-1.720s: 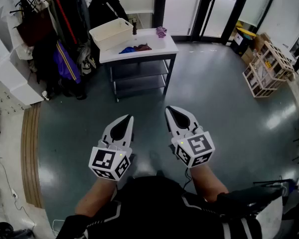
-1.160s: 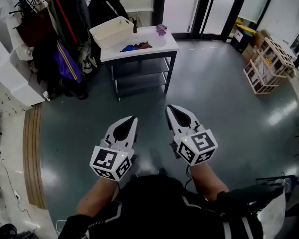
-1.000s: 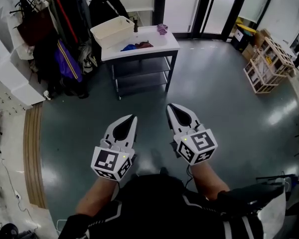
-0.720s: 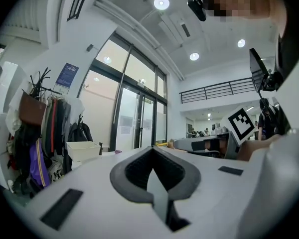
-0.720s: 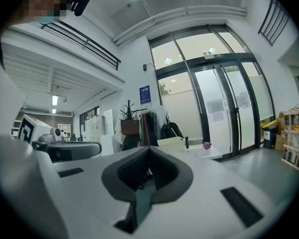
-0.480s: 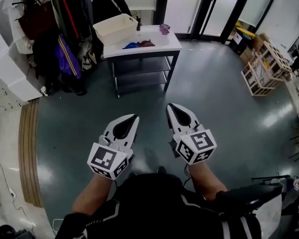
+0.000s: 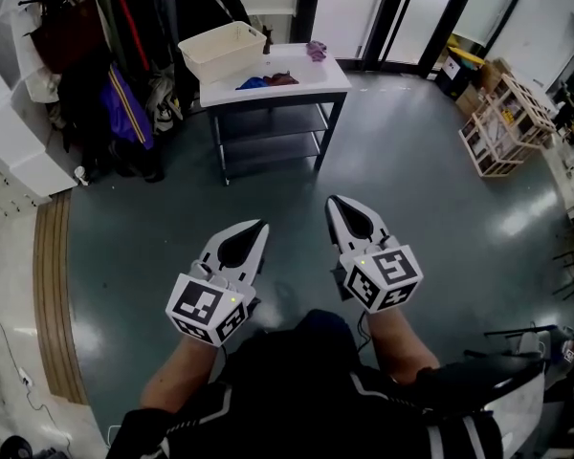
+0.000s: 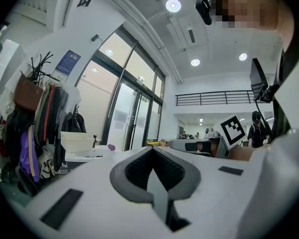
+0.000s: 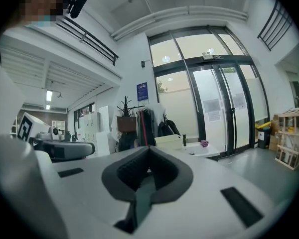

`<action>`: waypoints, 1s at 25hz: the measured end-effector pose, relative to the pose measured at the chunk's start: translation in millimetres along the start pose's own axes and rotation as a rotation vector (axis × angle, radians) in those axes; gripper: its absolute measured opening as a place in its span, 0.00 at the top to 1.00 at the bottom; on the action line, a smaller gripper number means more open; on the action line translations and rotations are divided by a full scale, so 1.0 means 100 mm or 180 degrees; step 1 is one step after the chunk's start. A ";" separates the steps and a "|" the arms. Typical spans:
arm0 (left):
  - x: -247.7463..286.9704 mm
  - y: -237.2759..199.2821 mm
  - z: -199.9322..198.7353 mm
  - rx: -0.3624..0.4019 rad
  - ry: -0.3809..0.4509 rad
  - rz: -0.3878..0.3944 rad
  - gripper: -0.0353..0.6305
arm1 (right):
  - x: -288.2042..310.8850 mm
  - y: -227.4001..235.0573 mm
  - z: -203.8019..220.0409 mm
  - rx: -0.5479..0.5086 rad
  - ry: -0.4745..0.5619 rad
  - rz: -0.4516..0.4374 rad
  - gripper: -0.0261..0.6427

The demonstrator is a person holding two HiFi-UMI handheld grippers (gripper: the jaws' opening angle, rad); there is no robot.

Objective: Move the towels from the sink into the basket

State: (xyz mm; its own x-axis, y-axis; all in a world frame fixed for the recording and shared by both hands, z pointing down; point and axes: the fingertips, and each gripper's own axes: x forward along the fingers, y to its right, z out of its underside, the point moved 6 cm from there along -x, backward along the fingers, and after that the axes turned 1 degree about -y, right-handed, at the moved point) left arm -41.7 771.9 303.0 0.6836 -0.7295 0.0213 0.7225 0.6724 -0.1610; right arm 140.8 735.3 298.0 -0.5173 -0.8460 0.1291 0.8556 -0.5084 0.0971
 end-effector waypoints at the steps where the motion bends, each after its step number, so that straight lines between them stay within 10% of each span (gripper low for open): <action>1: 0.00 -0.03 0.01 -0.0011 -0.0004 0.0009 0.94 | 0.02 0.00 0.00 -0.0010 0.0001 0.0011 0.96; 25: 1.47 -0.95 -0.25 -0.0158 0.0035 -0.0548 0.94 | 1.42 1.27 -0.38 -0.0014 0.0146 -0.0484 0.96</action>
State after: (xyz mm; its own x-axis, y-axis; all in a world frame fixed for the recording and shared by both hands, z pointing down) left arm -12.7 597.5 296.7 0.5489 -0.8348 0.0419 0.8226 0.5306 -0.2045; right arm 177.0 544.3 291.6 -0.6397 -0.7657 0.0678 0.7676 -0.6317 0.1079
